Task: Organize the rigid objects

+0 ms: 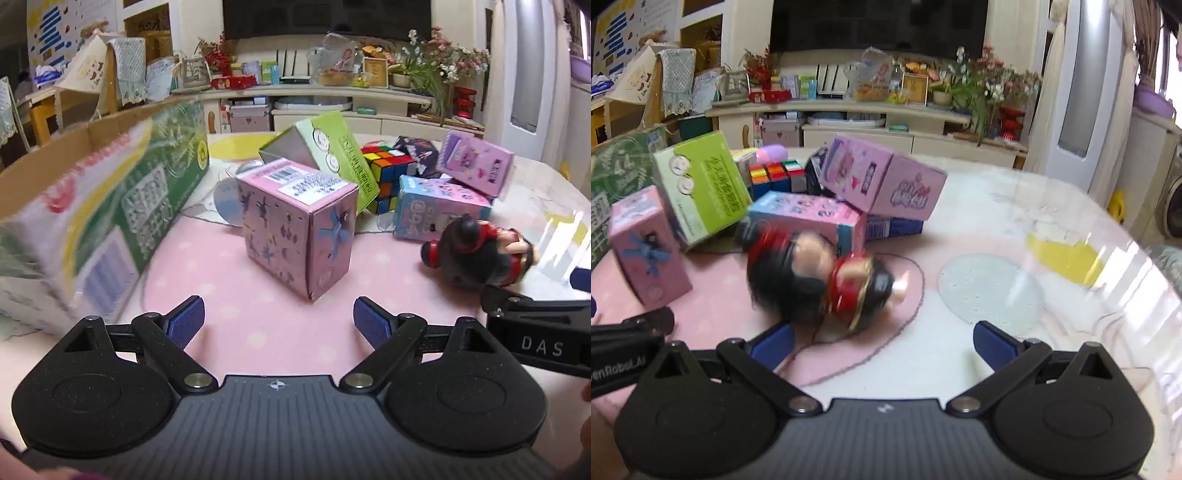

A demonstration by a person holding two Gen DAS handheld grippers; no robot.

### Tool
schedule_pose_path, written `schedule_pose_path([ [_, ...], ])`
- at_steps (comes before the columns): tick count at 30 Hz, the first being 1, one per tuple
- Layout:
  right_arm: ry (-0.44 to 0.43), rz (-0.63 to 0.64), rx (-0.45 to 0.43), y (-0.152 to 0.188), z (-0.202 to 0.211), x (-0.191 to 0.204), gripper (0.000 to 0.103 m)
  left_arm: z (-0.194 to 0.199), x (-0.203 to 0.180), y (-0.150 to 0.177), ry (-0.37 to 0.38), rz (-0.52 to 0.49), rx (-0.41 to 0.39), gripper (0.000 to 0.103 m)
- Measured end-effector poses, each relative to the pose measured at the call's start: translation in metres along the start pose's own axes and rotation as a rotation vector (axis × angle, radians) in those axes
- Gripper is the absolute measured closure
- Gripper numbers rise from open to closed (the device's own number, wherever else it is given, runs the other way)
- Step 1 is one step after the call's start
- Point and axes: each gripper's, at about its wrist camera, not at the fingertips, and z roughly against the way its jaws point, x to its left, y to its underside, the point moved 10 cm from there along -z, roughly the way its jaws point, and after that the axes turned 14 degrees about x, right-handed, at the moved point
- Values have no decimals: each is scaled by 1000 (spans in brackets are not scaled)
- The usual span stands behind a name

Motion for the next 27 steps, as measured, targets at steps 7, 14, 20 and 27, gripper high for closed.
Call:
schedule_pose_path([
  [7, -32, 42, -40, 8, 34, 17, 1, 39, 29, 1, -10, -3, -51, 0],
  [14, -86, 64, -107, 6, 77, 48, 1, 74, 74, 0, -31, 12, -101, 0],
  [20, -138, 79, -175, -2, 117, 79, 1, 101, 119, 2, -81, 42, -129, 0],
  [27, -204, 101, -244, -12, 159, 119, 1, 126, 162, 7, -130, 83, -169, 0],
])
